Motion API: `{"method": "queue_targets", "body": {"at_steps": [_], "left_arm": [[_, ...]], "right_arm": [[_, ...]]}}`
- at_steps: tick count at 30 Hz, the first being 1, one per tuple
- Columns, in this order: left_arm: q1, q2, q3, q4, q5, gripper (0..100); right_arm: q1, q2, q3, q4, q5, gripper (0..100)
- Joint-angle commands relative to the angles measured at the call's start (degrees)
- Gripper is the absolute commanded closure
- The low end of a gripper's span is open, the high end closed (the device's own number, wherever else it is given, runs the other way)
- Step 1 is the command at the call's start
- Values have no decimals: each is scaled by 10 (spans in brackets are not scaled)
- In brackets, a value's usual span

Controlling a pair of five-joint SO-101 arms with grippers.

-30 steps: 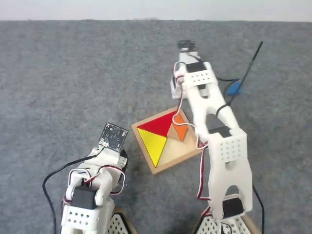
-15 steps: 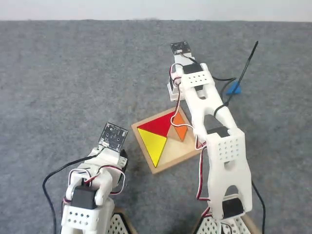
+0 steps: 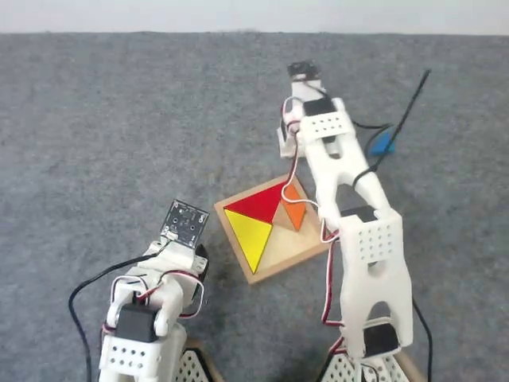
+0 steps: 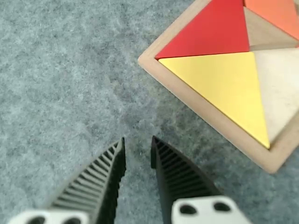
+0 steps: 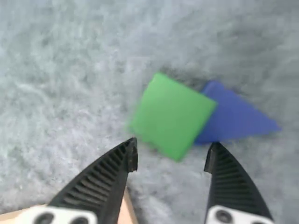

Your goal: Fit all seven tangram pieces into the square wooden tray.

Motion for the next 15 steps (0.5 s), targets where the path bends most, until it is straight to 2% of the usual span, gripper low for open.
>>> {"method": "queue_targets", "body": {"at_steps": [1,6,15], "left_arm": [[1,-1,-4,3,4,912],[1,-1,-4,3,4,912],[1,-1,-4,3,4,912]], "right_arm": [[26,-8,-90,48,-7,760],[35,-5,-164,85,-8,760],[-41,18,-179,48,-12,758]]}}
